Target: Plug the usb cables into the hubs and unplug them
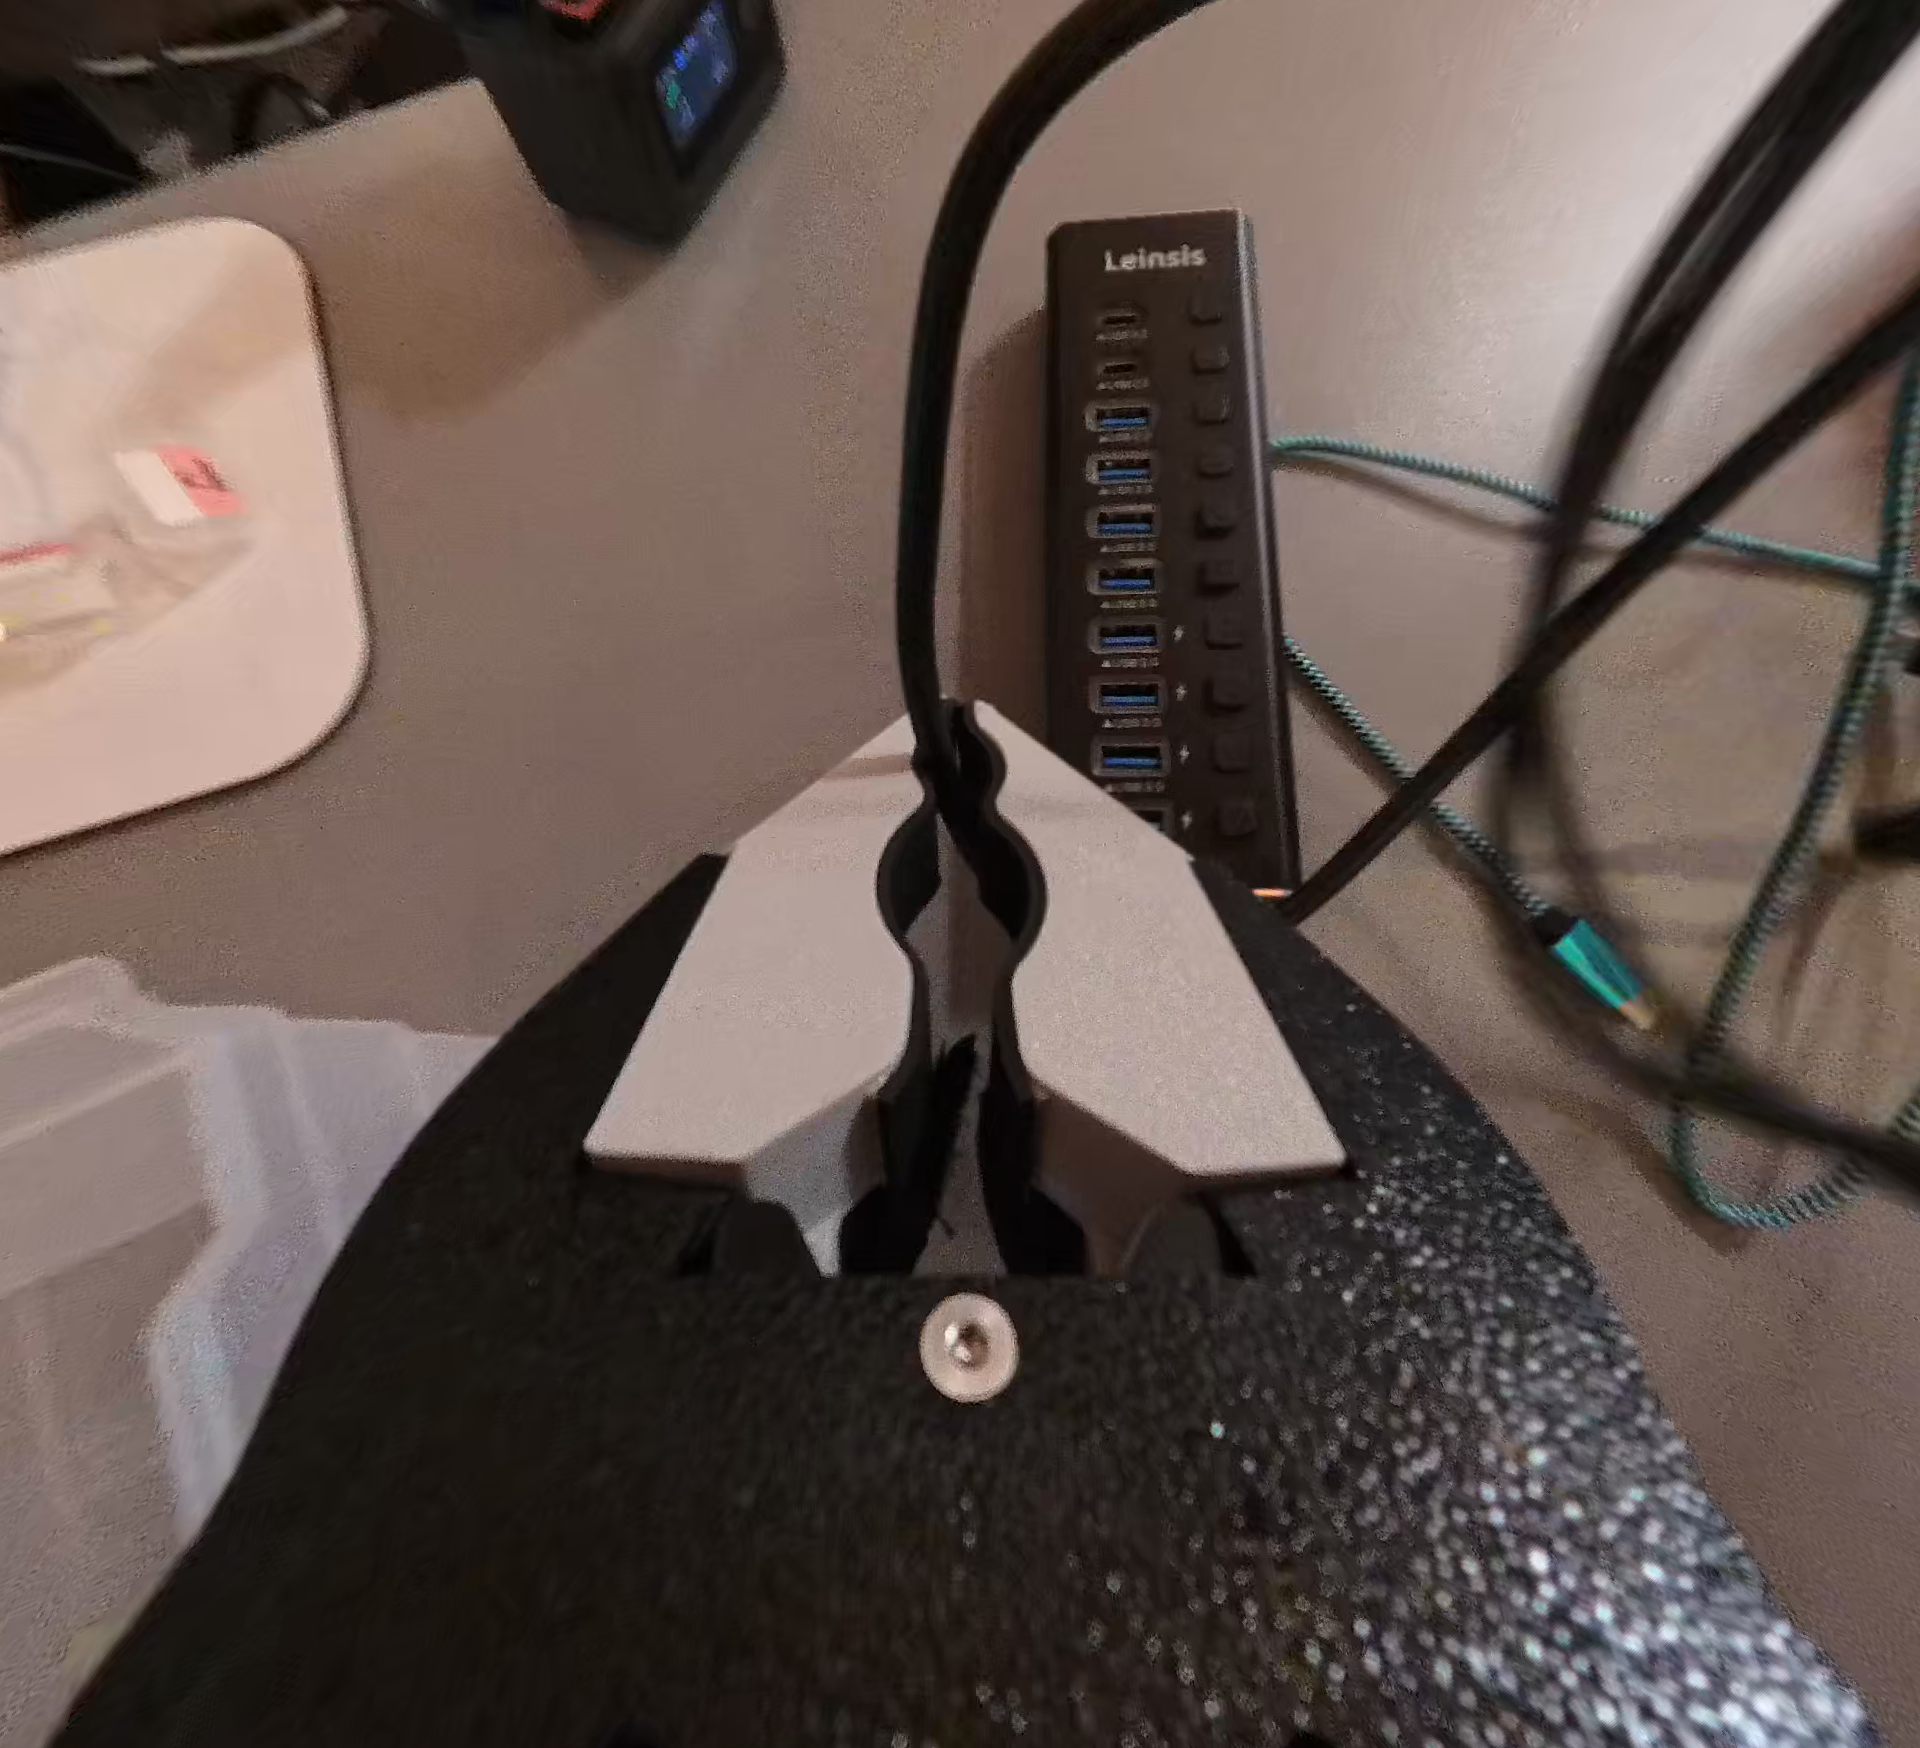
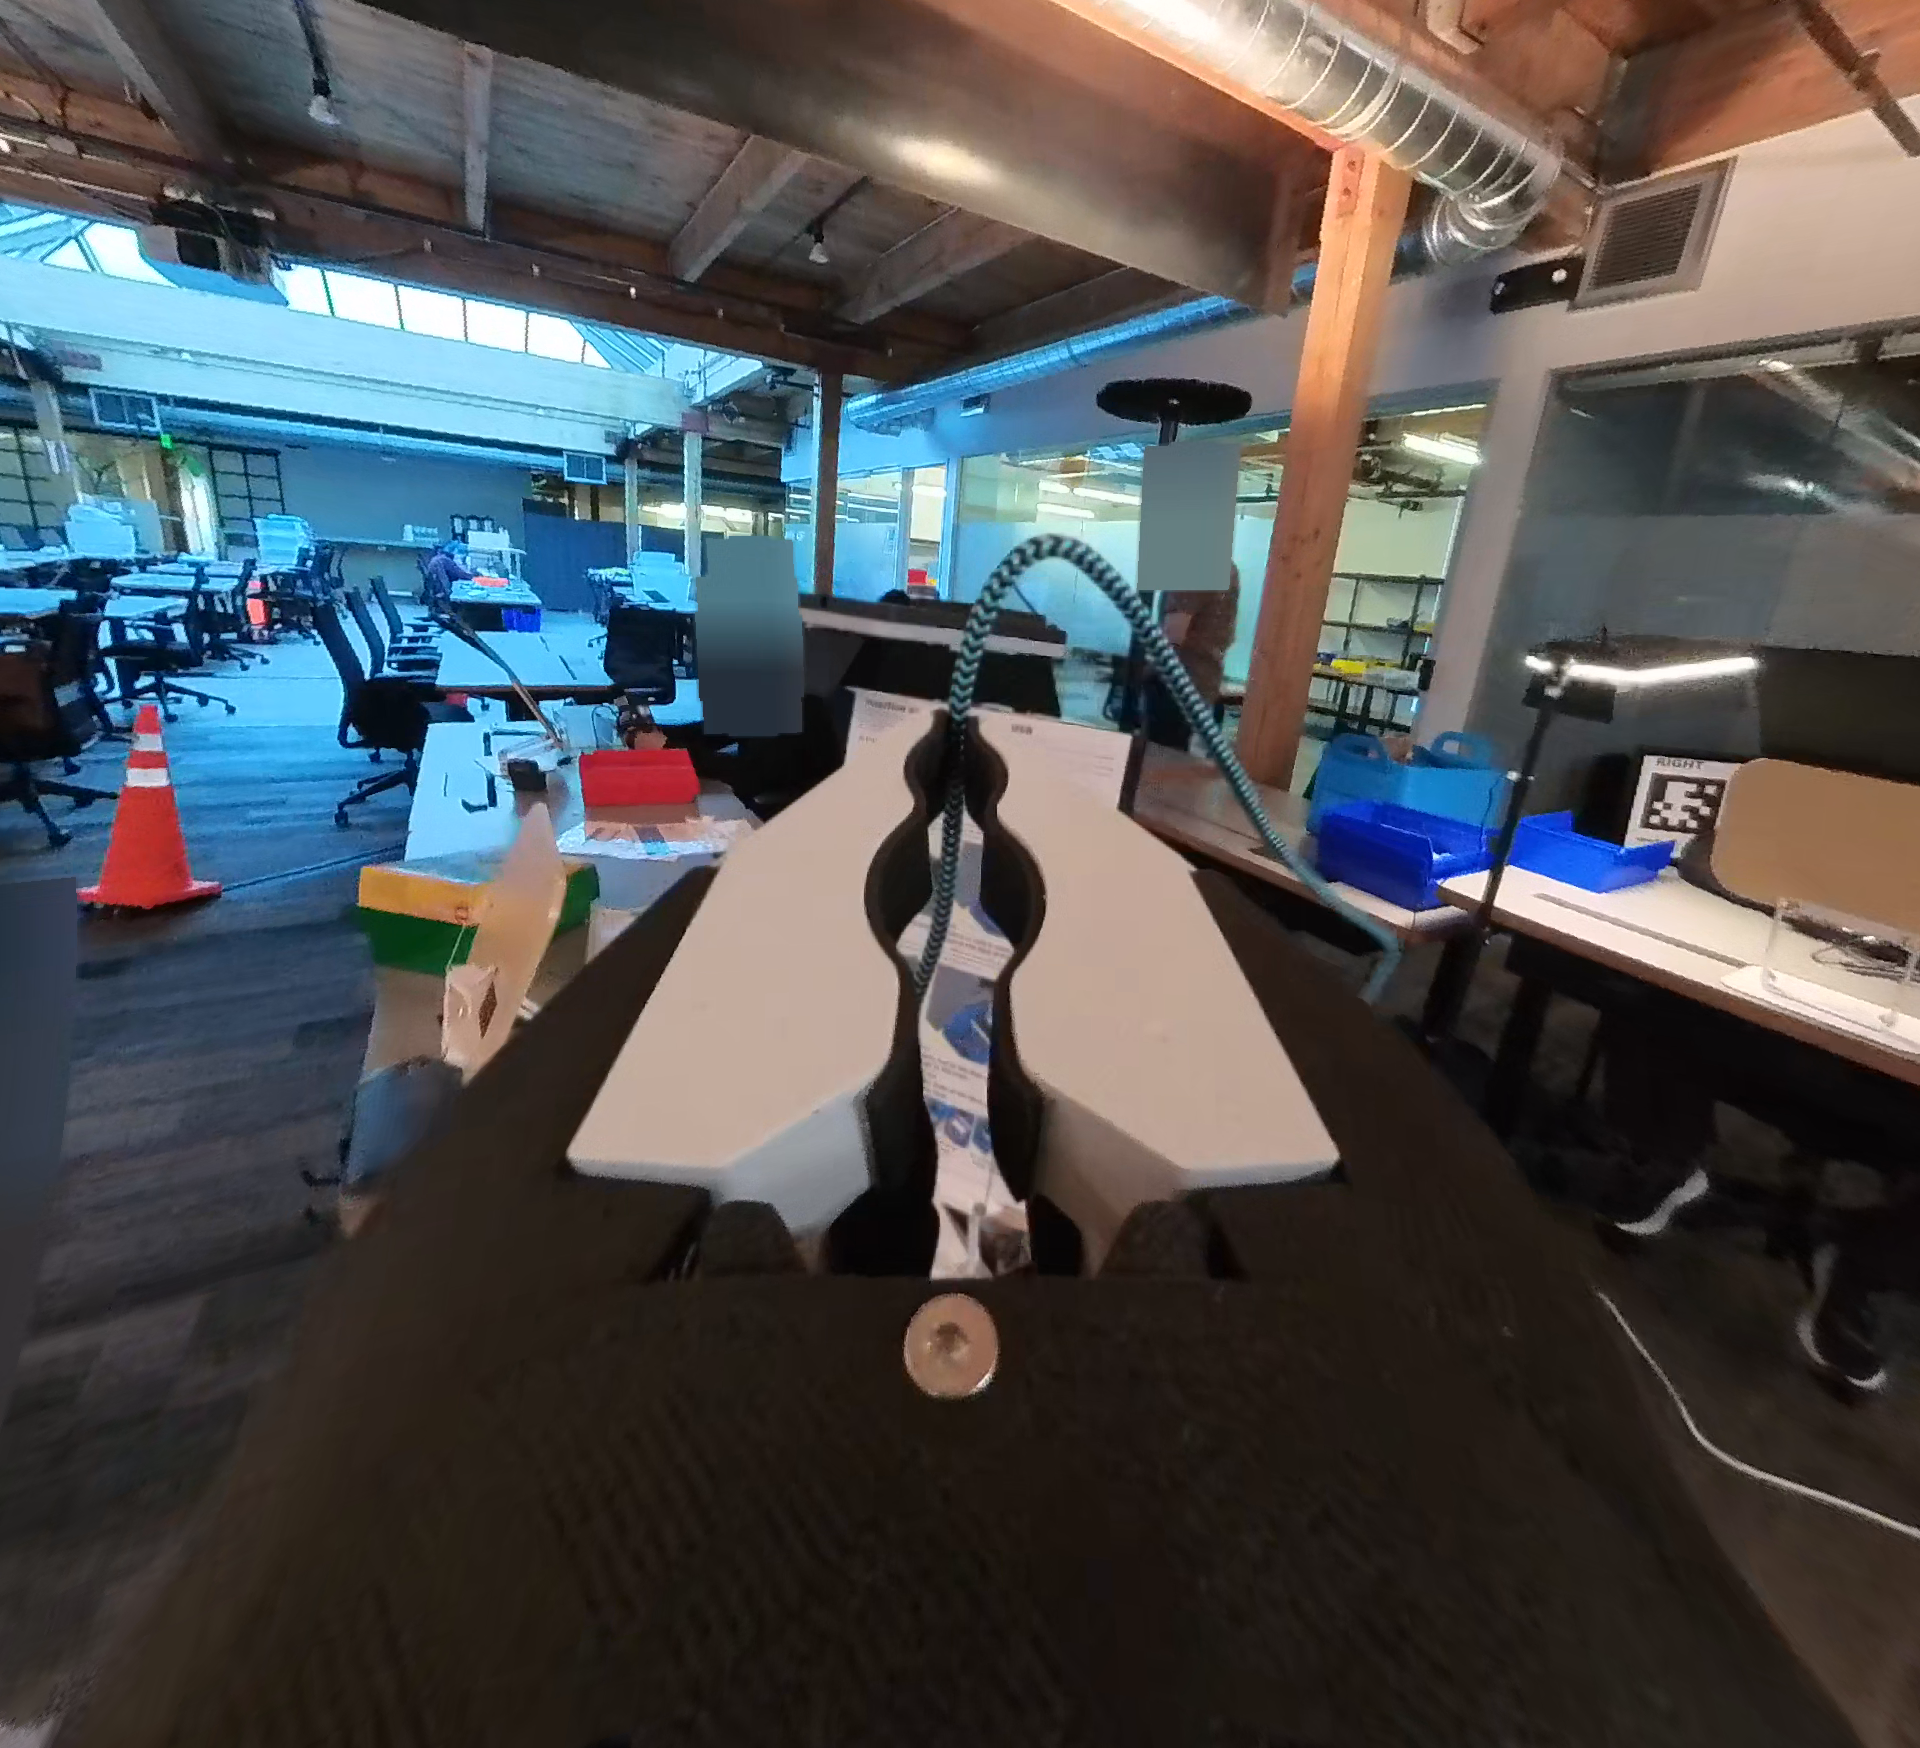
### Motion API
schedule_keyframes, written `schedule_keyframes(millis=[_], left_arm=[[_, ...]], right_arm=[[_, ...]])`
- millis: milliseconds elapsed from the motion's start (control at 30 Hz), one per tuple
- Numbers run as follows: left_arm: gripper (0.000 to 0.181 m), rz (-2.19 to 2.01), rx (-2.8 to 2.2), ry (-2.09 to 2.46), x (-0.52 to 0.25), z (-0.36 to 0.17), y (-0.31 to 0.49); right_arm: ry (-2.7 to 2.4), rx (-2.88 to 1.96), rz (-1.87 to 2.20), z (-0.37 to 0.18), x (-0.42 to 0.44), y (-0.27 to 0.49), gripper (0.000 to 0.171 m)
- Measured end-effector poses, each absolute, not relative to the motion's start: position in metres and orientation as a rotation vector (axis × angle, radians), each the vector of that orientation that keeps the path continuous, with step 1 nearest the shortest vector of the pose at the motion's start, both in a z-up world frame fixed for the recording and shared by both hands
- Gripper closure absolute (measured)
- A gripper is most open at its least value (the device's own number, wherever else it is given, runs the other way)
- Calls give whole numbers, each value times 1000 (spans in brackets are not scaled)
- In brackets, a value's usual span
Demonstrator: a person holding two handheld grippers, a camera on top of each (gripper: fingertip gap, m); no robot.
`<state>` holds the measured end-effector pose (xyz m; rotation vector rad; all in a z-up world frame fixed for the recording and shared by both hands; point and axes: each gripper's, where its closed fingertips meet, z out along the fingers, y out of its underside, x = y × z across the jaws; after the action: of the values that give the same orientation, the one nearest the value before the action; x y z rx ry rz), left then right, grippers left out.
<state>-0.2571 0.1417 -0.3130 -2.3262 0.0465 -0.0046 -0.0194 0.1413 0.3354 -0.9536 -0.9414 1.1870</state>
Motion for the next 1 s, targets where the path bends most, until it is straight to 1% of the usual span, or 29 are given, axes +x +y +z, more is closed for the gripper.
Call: schedule_keyframes(millis=[100, 167, 200, 233, 267, 333, 400, 467, 567, 600, 667, 733, 833, 1000], left_arm=[[181, -129, -2274, 21, -242, -310, 144], [181, -207, -2228, 20, -229, -290, 142], [176, -204, -2207, -2, -228, -277, 140], [119, -193, -2172, 11, -225, -260, 137], [107, -192, -2121, 41, -220, -241, 134], [93, -275, -1946, 173, -195, -189, 127], [97, -427, -1754, 326, -159, -137, 117], [103, -458, -1637, 442, -134, -104, 115], [111, -512, -1589, 617, -95, -90, 124], [117, -475, -1598, 641, -89, -91, 133], [147, -314, -1631, 632, -94, -95, 153], [178, -262, -1638, 623, -96, -92, 160], [178, -266, -1602, 602, -104, -77, 150], [179, -326, -1508, 532, -129, -36, 129]], right_arm=[[-1032, -1021, 1158, 320, -42, 137, 171], [-1096, -1063, 1130, 304, -57, 136, 171], [-1123, -1078, 1125, 296, -63, 135, 171], [-1146, -1089, 1133, 290, -67, 133, 171], [-1166, -1094, 1150, 283, -70, 131, 171], [-1202, -1100, 1162, 271, -73, 127, 171], [-1226, -1100, 1166, 260, -74, 125, 171], [-1240, -1103, 1183, 252, -75, 123, 171], [-1257, -1114, 1213, 241, -77, 122, 171], [-1262, -1119, 1225, 237, -77, 122, 171], [-1272, -1124, 1257, 229, -77, 120, 171], [-1284, -1128, 1276, 218, -77, 117, 171], [-1315, -1137, 1286, 198, -74, 113, 171], [-1348, -1168, 1255, 170, -62, 122, 171]])
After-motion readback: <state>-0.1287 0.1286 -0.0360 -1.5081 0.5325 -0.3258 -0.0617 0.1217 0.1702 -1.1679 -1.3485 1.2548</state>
